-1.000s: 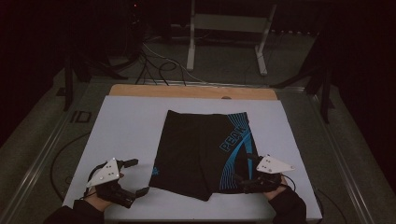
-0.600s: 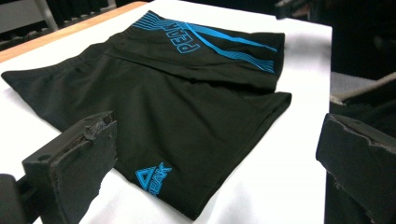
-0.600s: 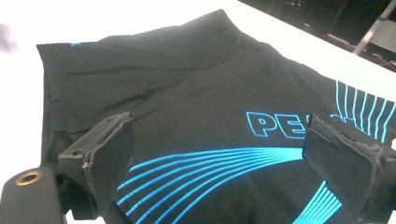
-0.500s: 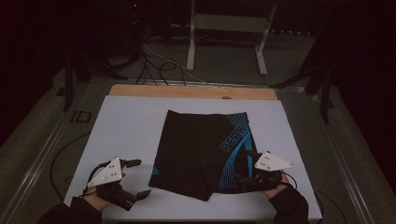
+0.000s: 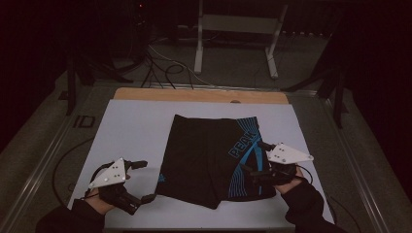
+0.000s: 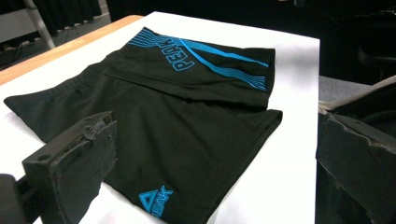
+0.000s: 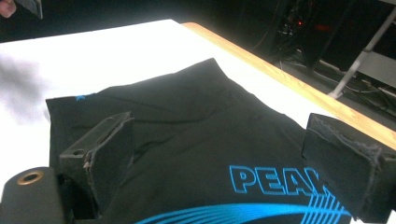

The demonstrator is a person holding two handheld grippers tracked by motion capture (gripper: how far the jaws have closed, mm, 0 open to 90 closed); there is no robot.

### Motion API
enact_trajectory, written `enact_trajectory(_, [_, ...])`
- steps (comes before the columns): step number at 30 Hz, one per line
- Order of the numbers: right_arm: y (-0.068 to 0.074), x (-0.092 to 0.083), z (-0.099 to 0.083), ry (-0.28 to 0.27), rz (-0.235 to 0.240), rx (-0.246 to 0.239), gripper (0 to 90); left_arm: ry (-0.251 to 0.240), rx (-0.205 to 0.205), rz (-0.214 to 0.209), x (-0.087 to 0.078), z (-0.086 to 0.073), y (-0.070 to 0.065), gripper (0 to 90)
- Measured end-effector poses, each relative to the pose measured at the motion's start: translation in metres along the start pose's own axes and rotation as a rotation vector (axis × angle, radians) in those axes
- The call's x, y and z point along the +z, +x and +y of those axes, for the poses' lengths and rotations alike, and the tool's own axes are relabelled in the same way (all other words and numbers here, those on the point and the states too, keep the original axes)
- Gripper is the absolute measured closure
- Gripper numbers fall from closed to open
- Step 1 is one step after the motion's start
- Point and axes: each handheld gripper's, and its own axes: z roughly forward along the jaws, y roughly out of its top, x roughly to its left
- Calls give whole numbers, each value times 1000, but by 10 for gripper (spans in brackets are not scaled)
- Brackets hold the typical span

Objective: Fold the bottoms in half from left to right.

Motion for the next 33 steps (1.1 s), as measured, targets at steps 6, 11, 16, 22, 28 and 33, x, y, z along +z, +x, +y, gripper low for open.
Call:
enact_trajectory(6, [-1,11,8,-1,18,-3,97,-3,-18,-9,1,2,2,1])
enact_trajectory(11, [-2,25,15,-6,25,-7,97,9,-17,-5,3,5,2,1])
enact_trajectory(16, [-6,38,22,-15,30,4,98,19,-33,15,5,6,4,1])
enact_trajectory(22, [-6,57,32,-12,40,-13,99,30,-55,41,8,6,6,1])
enact_trajectory(28, [-4,76,39,2,59,-17,99,47,-60,58,12,6,4,1])
enact_trajectory(33, [-3,92,46,3,72,-11,99,51,-76,73,15,4,4,1])
